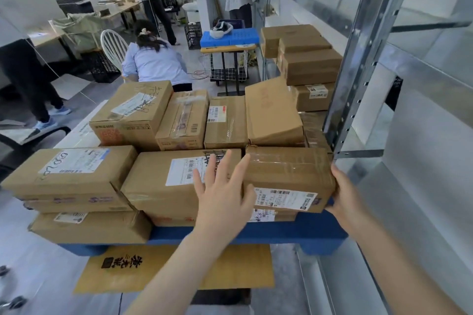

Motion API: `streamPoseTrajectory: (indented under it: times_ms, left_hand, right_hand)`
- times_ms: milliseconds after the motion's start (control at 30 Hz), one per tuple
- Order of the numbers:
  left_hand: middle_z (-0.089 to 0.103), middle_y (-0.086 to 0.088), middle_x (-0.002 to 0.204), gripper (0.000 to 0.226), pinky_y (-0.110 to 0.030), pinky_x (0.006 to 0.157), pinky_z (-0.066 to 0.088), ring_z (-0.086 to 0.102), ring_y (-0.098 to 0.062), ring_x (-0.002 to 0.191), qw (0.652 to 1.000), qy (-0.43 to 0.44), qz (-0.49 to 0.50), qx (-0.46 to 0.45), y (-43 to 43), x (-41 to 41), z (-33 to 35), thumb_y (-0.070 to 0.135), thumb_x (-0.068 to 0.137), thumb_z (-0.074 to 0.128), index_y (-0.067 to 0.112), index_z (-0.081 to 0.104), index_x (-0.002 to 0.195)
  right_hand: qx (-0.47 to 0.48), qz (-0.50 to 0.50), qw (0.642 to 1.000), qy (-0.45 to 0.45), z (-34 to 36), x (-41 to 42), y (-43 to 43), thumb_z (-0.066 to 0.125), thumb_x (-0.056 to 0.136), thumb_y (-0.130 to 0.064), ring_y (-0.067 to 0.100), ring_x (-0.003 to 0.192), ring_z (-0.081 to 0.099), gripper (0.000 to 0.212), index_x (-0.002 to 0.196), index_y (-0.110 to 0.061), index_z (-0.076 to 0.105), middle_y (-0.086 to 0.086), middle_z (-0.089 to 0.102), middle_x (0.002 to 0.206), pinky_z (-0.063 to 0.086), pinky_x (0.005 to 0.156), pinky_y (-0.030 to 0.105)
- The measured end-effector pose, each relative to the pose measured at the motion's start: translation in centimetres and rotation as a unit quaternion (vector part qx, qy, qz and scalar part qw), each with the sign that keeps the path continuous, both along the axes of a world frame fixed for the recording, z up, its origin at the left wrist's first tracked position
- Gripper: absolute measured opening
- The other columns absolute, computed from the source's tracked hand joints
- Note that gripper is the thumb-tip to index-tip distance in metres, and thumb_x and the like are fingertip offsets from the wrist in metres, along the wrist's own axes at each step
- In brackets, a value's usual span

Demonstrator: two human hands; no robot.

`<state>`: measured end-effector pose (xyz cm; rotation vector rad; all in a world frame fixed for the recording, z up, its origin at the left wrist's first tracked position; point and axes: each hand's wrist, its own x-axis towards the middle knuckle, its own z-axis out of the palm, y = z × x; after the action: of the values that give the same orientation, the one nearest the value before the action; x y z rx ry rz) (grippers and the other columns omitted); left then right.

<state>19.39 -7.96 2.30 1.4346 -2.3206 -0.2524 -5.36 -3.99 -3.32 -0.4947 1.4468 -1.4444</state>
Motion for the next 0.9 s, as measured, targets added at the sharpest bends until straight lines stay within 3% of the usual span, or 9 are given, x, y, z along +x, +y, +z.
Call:
streamPoseTrajectory:
  times_ms: [100, 267, 367, 467, 600, 733, 900]
  left_hand:
    - [0.008, 0.003, 0.16, 0.062, -0.058, 0.112, -0.006, -0.001, -0.027, 0.146, 0.996, -0.08, -0.03, 0.006, -1.9, 1.3, -1.3, 0.055, 0.091, 0.03, 0.051, -0.004, 0.143]
    - [0.014, 0.001, 0.159, 0.068, -0.057, 0.112, -0.004, 0.005, -0.029, 0.146, 0.994, -0.101, -0.036, -0.028, -2.2, 1.4, -2.8, 0.053, 0.092, 0.036, 0.05, -0.009, 0.144]
    - [0.014, 0.001, 0.159, 0.069, -0.057, 0.112, -0.004, 0.005, -0.029, 0.146, 0.993, -0.103, -0.032, -0.049, -2.2, 1.3, -3.0, 0.047, 0.094, 0.035, 0.047, -0.013, 0.144]
    - [0.012, 0.0, 0.159, 0.07, -0.056, 0.113, -0.005, 0.004, -0.027, 0.146, 0.993, -0.097, -0.034, -0.053, -2.3, 1.4, -3.0, 0.04, 0.095, 0.034, 0.048, -0.016, 0.143]
    - [0.013, 0.0, 0.159, 0.071, -0.053, 0.114, -0.005, 0.003, -0.024, 0.147, 0.995, -0.079, -0.032, -0.057, -2.5, 1.9, -3.1, 0.035, 0.096, 0.036, 0.046, -0.015, 0.144]
    - [0.014, -0.001, 0.158, 0.071, -0.054, 0.114, -0.005, 0.003, -0.024, 0.147, 0.995, -0.081, -0.033, -0.056, -2.9, 2.1, -3.2, 0.034, 0.096, 0.036, 0.046, -0.015, 0.143]
    - [0.016, -0.002, 0.158, 0.072, -0.054, 0.113, -0.004, 0.004, -0.025, 0.147, 0.995, -0.071, -0.036, -0.062, -3.0, 2.0, -3.4, 0.033, 0.096, 0.038, 0.046, -0.014, 0.144]
  right_hand:
    - [0.023, 0.007, 0.999, 0.021, 0.5, 0.3, -1.1, 0.045, 0.09, -0.058, 0.022, 0.107, 0.062, 0.039, 0.121, -0.037, 0.058, -0.004, 0.069, 0.113, 0.049, 0.092, 0.05]
    - [0.036, -0.005, 0.998, 0.042, 1.0, 1.2, -1.4, 0.043, 0.088, -0.061, 0.016, 0.1, 0.064, 0.034, 0.11, -0.041, 0.059, -0.009, 0.072, 0.1, 0.051, 0.081, 0.042]
    - [0.038, -0.01, 0.998, 0.039, 1.5, 1.4, -1.3, 0.04, 0.089, -0.063, 0.018, 0.102, 0.063, 0.039, 0.115, -0.038, 0.058, -0.005, 0.07, 0.108, 0.049, 0.088, 0.043]
    - [-0.003, -0.031, 0.992, 0.12, 1.5, 1.6, -0.9, 0.039, 0.093, -0.056, 0.014, 0.119, 0.053, 0.039, 0.127, -0.039, 0.049, -0.009, 0.058, 0.128, 0.041, 0.104, 0.046]
    - [-0.04, 0.003, 0.978, 0.204, 1.6, 2.8, -0.2, 0.05, 0.091, -0.05, 0.003, 0.125, 0.04, 0.048, 0.136, -0.051, 0.033, -0.023, 0.042, 0.137, 0.036, 0.094, 0.022]
    - [-0.021, 0.033, 0.975, 0.218, 1.7, 2.6, -0.8, 0.053, 0.091, -0.049, 0.011, 0.135, 0.032, 0.056, 0.14, -0.05, 0.026, -0.017, 0.032, 0.149, 0.028, 0.111, 0.04]
    - [-0.02, 0.024, 0.963, 0.268, 2.2, 2.7, -0.4, 0.054, 0.09, -0.048, 0.011, 0.138, 0.03, 0.059, 0.141, -0.049, 0.024, -0.016, 0.031, 0.151, 0.027, 0.113, 0.047]
